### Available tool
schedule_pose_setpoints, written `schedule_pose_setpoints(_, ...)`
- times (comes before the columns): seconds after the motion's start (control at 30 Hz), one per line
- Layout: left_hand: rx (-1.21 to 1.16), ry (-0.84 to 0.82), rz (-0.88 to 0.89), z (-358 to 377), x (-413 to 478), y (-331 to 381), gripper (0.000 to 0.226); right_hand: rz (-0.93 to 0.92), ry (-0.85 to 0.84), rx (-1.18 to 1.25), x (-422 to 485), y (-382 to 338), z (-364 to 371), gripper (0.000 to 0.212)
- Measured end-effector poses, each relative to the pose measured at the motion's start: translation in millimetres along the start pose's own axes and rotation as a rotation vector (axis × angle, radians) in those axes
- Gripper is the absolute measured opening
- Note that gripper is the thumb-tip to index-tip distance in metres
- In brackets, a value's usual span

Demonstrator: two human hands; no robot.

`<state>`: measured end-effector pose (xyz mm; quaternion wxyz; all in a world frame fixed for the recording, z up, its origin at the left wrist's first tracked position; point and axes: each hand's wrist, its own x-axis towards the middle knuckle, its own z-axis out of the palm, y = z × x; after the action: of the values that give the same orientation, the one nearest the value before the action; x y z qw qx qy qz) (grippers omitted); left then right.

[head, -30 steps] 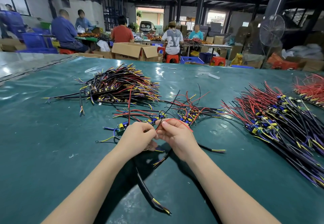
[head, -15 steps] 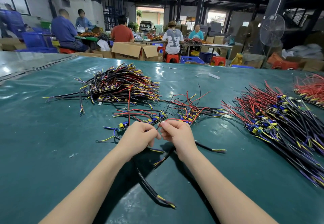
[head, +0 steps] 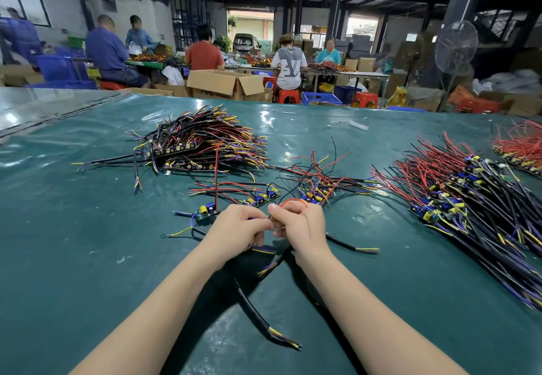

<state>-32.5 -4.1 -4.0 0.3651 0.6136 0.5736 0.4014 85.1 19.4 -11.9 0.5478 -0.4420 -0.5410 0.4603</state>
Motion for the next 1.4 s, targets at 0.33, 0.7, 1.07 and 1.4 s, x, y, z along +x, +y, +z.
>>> schedule_pose_setpoints(0.33, -0.189, 0.086, -0.073, -11, 0, -7, 0.026, 0.162, -0.226, 0.323, 3, -5, -12, 0.022)
schedule_pose_setpoints(0.7, -0.187, -0.027, -0.098, -9, -1, -5, 0.029, 0.067, -0.242, 0.060, -4, -7, -7, 0.018)
schedule_pose_setpoints(1.07, 0.347, -0.004, 0.137, -17, -1, -5, 0.035, 0.234, -0.320, 0.220, -1, -12, -11, 0.020)
schedule_pose_setpoints(1.4, 0.269, 0.043, 0.193, -10, -3, -6, 0.027, 0.264, -0.254, 0.334, -4, -11, -5, 0.017)
